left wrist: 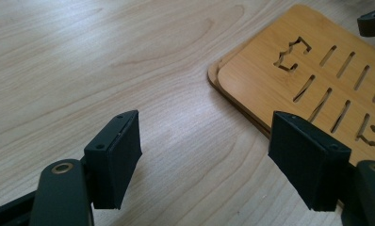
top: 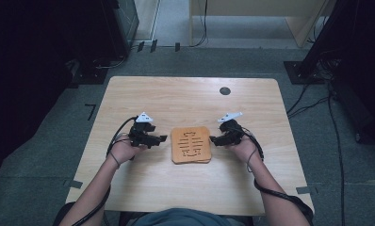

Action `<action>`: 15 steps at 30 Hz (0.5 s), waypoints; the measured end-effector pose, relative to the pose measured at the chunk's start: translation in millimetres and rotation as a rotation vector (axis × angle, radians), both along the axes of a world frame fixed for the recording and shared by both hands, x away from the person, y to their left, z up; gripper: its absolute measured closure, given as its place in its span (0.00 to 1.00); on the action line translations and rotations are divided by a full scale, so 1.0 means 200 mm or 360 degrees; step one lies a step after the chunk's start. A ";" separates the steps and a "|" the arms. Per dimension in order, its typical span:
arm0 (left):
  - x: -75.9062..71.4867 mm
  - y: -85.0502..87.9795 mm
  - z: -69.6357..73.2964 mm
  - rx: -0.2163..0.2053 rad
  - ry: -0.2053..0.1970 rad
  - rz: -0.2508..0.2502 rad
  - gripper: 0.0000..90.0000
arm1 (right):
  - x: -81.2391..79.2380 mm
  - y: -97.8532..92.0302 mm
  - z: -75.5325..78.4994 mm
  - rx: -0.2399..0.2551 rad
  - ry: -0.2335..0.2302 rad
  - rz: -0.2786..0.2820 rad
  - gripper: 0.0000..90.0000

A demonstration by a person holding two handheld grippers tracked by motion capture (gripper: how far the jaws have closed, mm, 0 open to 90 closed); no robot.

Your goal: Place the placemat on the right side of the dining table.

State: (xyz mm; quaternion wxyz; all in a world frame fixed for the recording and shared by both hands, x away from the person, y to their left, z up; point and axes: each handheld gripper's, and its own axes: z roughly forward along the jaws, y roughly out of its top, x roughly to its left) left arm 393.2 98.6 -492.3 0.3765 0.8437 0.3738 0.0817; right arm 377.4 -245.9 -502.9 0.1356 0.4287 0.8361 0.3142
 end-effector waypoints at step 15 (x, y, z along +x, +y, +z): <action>-0.02 -0.01 0.00 -0.0012 0.0015 0.0009 0.27 | 0.00 0.04 0.01 -0.0013 -0.0010 0.0053 0.30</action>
